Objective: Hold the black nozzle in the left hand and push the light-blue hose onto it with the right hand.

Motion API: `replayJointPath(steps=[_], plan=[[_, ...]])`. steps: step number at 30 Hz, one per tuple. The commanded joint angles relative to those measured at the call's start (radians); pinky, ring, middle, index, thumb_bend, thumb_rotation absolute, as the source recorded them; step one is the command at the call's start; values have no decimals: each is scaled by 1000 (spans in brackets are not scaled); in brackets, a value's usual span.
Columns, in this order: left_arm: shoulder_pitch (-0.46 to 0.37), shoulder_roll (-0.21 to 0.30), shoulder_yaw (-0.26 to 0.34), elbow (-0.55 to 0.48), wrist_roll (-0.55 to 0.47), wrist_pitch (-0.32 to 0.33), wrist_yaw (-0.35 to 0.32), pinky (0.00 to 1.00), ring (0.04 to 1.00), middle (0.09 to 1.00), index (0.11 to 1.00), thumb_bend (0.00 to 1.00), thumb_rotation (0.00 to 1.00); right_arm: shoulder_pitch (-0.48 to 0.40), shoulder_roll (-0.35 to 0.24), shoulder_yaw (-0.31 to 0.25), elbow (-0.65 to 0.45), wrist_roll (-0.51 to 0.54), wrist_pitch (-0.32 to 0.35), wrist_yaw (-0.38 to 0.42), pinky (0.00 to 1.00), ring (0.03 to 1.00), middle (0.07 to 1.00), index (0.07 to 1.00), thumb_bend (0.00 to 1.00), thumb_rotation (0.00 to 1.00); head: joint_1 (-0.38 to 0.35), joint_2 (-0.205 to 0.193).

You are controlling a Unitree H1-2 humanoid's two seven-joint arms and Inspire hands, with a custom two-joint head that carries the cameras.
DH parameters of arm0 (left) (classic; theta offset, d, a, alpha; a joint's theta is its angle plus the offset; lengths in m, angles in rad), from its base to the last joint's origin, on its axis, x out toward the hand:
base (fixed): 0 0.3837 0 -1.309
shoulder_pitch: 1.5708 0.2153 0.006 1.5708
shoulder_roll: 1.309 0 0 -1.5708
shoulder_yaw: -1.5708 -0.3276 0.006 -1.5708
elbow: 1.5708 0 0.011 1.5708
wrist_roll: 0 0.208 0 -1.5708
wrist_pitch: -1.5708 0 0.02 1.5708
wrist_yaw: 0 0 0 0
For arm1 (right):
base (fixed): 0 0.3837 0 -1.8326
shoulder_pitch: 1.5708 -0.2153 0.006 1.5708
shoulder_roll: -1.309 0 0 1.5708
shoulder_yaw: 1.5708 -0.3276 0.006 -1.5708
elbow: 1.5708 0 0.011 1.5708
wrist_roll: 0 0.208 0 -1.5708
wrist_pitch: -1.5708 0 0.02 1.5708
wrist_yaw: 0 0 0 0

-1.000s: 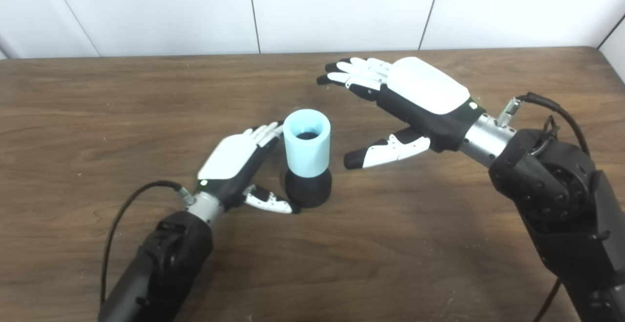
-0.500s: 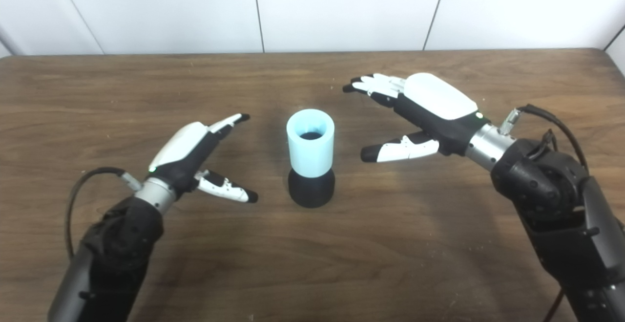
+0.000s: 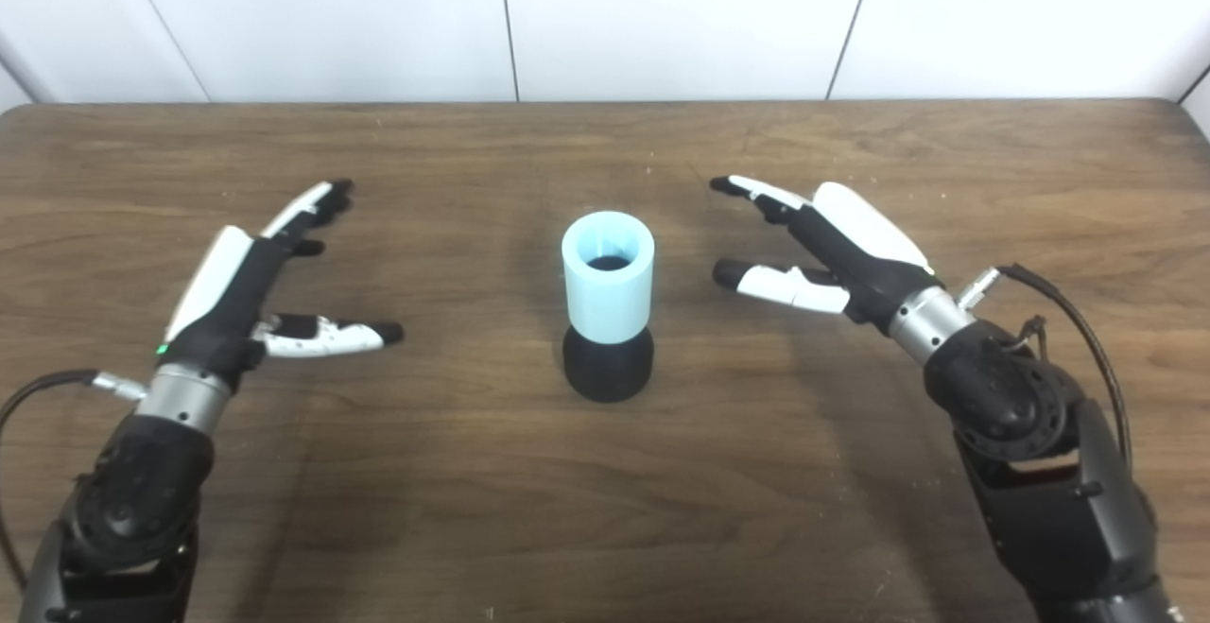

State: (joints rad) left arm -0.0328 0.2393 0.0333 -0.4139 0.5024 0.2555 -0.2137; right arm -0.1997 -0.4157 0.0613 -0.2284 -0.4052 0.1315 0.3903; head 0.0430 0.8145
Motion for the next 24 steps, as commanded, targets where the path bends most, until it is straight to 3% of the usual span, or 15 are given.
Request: replayJointPath(steps=[1, 3, 6, 9, 14, 17, 24], plan=[[-3, -13, 30, -11, -34, -31, 60, 900, 911, 897, 873, 739, 180, 5, 33, -50, -6, 46, 15, -70, 823, 910, 921, 925, 483, 940, 3, 1], [9, -25, 45, -15, -53, -22, 73, 928, 910, 900, 880, 685, 194, 20, 68, -75, -10, 71, 44, -93, 802, 895, 922, 941, 448, 974, 1, 1], [33, -39, 60, -13, -78, -22, 94, 932, 906, 893, 874, 650, 228, 48, 114, -108, -20, 118, 82, -122, 796, 879, 906, 925, 456, 940, -4, 2], [62, -51, 68, 0, -104, -43, 115, 930, 907, 895, 877, 551, 364, 77, 148, -132, -26, 168, 95, -144, 798, 876, 903, 921, 435, 945, -9, 0], [94, -71, 83, 11, -168, -60, 131, 930, 925, 911, 887, 487, 539, 104, 192, -166, -25, 252, 117, -172, 805, 872, 895, 911, 417, 950, -16, -2], [119, -95, 132, 20, -295, -45, 127, 901, 939, 933, 903, 474, 602, 123, 254, -217, -27, 370, 164, -192, 860, 896, 903, 917, 440, 969, -18, 0], [154, -105, 164, 37, -396, -39, 134, 931, 932, 932, 916, 506, 650, 147, 274, -226, -22, 425, 102, -223, 907, 930, 923, 922, 464, 1000, -26, 0]])
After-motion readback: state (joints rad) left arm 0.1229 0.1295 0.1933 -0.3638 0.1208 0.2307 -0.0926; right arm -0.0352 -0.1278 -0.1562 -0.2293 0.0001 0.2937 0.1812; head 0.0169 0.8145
